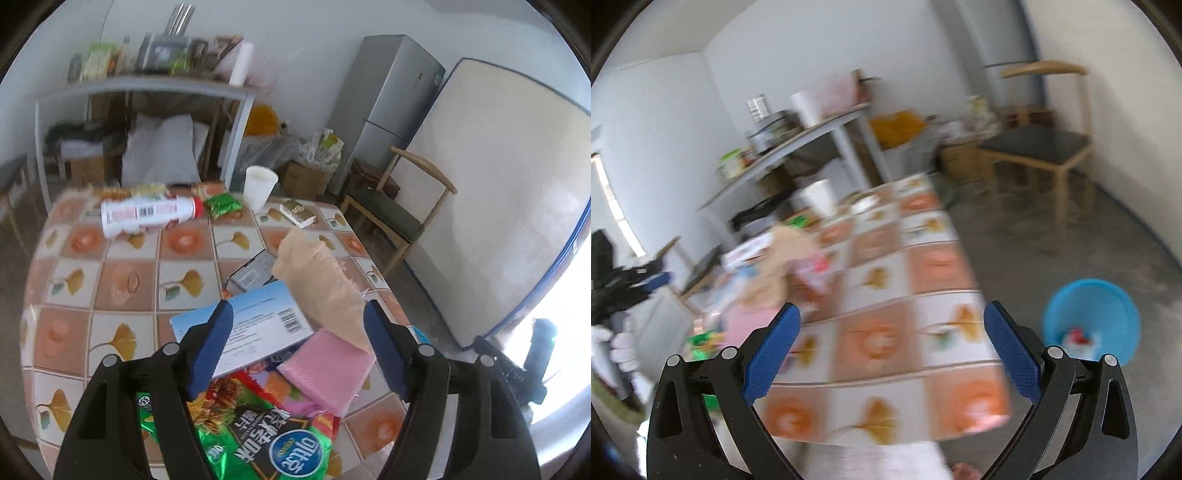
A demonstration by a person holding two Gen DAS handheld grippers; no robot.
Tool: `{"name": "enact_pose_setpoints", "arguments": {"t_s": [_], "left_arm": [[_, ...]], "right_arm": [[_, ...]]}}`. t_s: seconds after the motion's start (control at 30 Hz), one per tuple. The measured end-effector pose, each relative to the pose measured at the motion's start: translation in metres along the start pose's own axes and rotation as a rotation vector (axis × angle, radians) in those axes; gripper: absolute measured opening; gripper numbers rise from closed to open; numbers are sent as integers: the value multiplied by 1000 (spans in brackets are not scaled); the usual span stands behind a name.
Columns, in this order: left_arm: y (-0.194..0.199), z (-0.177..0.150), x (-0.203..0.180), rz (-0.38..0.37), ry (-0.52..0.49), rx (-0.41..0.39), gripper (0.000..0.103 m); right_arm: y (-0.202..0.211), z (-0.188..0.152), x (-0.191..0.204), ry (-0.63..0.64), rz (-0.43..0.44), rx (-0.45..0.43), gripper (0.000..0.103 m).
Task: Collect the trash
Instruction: 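Grasp the pink sponge with the right gripper while the left gripper grasps the blue-white box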
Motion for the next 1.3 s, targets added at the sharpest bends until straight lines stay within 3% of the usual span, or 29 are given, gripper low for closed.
{"name": "enact_pose_setpoints", "arguments": {"t_s": [0.2,0.4,0.57,0.7,0.83,1.13,1.3], "left_arm": [[-17,7,32,-41,78,28,71],[-40,2,39,-137,35,79,75],[-53,-9,30,-208,-152,135,86],[-61,-17,26,-202,-339,150,94],[-78,-16,39,-278,-345,207,95],[-115,-18,55,-365,-310,340,95],[-108,-28,42,-334,-421,318,95]], "right_arm": [[-26,-9,79,73,222,124,94],[-68,-36,93,-191,403,355,88],[-101,-49,83,-360,402,452,84],[-112,-55,83,-417,429,497,84],[-114,-58,84,-463,447,525,84],[-119,-60,78,-588,463,580,84],[-122,-63,77,-640,468,588,81]]}}
Point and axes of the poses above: each gripper's, at about its wrist camera, not at the fingertips, and y roughly against the way its jaws point, x to its left, z to its top, the point moved 3 cm from there along -y, roughly the way its jaws point, and after that the axes turned 8 degrees about -x, right-handed, at the moved point
